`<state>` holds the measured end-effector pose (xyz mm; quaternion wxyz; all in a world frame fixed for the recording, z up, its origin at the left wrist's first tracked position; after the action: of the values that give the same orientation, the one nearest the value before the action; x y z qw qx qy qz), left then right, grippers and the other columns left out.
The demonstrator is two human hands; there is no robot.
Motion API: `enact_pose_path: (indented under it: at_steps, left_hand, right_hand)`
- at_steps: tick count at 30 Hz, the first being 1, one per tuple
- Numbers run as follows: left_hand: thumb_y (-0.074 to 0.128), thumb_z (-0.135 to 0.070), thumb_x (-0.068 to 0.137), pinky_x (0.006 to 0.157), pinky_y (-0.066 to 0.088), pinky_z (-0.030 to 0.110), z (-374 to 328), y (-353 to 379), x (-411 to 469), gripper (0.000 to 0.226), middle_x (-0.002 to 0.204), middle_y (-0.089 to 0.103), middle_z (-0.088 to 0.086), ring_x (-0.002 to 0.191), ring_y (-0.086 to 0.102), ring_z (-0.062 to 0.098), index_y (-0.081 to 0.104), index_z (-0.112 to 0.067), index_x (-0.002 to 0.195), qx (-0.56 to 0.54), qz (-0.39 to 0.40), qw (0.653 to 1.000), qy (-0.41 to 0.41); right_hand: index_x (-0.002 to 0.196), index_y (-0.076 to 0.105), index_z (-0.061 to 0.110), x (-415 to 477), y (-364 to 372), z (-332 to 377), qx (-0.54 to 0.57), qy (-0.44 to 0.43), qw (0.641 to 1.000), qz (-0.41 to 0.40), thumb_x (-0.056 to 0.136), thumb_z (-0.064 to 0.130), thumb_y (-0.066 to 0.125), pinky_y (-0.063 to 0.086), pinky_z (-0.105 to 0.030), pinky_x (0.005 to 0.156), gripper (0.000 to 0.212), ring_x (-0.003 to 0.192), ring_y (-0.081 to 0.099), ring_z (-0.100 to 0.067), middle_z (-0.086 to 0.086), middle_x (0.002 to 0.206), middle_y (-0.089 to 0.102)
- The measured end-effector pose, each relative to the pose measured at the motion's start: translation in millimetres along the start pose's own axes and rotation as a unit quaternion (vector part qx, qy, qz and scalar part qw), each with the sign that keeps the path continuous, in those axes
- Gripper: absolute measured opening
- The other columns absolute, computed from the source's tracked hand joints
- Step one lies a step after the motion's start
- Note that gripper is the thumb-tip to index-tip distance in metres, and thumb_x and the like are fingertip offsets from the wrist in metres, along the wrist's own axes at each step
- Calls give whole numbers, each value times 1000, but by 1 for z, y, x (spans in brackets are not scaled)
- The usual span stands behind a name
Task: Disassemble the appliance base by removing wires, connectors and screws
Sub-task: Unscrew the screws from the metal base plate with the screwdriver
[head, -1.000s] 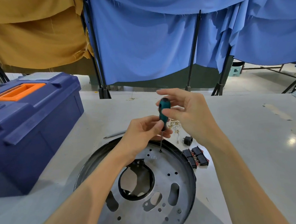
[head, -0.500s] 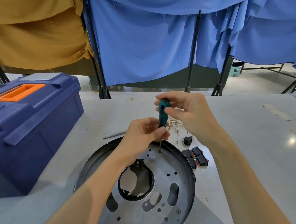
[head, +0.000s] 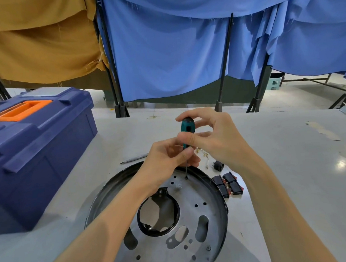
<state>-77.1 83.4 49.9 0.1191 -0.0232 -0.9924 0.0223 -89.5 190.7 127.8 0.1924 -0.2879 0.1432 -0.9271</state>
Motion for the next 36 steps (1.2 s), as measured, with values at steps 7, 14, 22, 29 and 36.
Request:
enact_pose_path:
  at_steps: [7, 14, 22, 29, 36]
  left_hand:
    - [63, -21, 87, 79, 57, 28, 4, -2, 1, 26, 88, 75, 10, 85, 72, 24, 65, -7, 108, -7, 13, 1000, -15]
    - [74, -31, 73, 81, 56, 28, 1, -4, 0, 39, 88, 75, 10, 86, 72, 23, 65, -13, 106, 42, -7, 999, -12]
    - [73, -21, 80, 87, 55, 26, -5, -5, 2, 33, 94, 76, 2, 94, 71, 18, 65, -29, 111, 38, -11, 999, 4]
    - [64, -6, 90, 75, 57, 22, -16, -39, 7, 19, 84, 76, -4, 84, 72, 11, 71, -21, 98, 96, -130, 987, 20]
    - [67, -8, 86, 72, 58, 35, -15, -93, 25, 15, 75, 73, 0, 73, 70, 15, 68, -23, 84, 246, -222, 942, -57]
  right_hand:
    - [110, 69, 13, 2, -4, -2, 29, 3, 1000, -10, 86, -9, 60, 55, -21, 82, 34, 94, 68, -11, -1, 99, 73]
    - [104, 72, 22, 2, -4, -1, -21, -9, 999, -36, 82, 12, 74, 54, -20, 77, 25, 89, 61, -9, 6, 97, 66]
    - [98, 70, 25, 1, -31, 1, 17, -26, 992, -123, 81, -4, 69, 55, -19, 78, 34, 85, 65, -3, 5, 92, 71]
    - [94, 66, 30, -5, -63, -5, 57, -42, 964, -256, 83, -1, 69, 52, -13, 74, 33, 87, 63, 0, 11, 91, 69]
    - [94, 64, 16, -10, -65, -56, 87, 67, 936, -334, 82, 9, 75, 60, -28, 73, 18, 85, 66, -8, 7, 87, 65]
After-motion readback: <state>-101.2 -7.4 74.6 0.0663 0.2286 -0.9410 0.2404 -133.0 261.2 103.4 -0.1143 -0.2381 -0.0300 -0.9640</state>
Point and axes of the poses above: each hand's wrist, its own x-axis towards the middle knuckle, its own y-axis out of the palm, z = x × y, the point moved 9 cm from there along x, towards the middle knuckle
